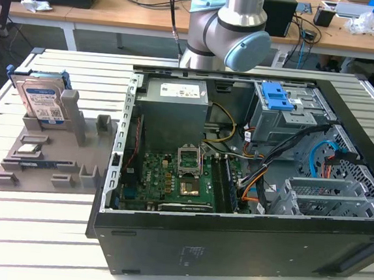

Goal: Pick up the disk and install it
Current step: 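Pick up the disk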

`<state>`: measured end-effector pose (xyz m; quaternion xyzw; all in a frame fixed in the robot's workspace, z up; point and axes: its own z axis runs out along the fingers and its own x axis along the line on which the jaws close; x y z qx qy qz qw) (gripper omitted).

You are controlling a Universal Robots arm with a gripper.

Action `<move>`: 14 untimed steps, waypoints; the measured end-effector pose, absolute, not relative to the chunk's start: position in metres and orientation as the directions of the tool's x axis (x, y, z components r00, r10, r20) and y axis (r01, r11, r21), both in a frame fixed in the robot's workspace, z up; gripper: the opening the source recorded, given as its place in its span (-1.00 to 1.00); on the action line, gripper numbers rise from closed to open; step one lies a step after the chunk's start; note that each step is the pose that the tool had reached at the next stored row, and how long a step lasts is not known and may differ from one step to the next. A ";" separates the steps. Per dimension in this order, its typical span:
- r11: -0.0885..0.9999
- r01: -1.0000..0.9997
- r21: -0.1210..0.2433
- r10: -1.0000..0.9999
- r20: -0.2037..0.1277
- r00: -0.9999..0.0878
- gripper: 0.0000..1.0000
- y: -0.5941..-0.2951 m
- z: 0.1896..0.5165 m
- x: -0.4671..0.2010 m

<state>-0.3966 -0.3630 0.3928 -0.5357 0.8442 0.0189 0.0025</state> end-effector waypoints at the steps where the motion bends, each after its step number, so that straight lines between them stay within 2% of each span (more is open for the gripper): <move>1: 0.418 -0.908 0.029 -0.908 -0.024 -0.419 -0.80 -0.363 0.393 -0.397; 14: 0.316 -0.948 0.029 -0.948 -0.024 -0.317 -0.80 -0.363 0.393 -0.397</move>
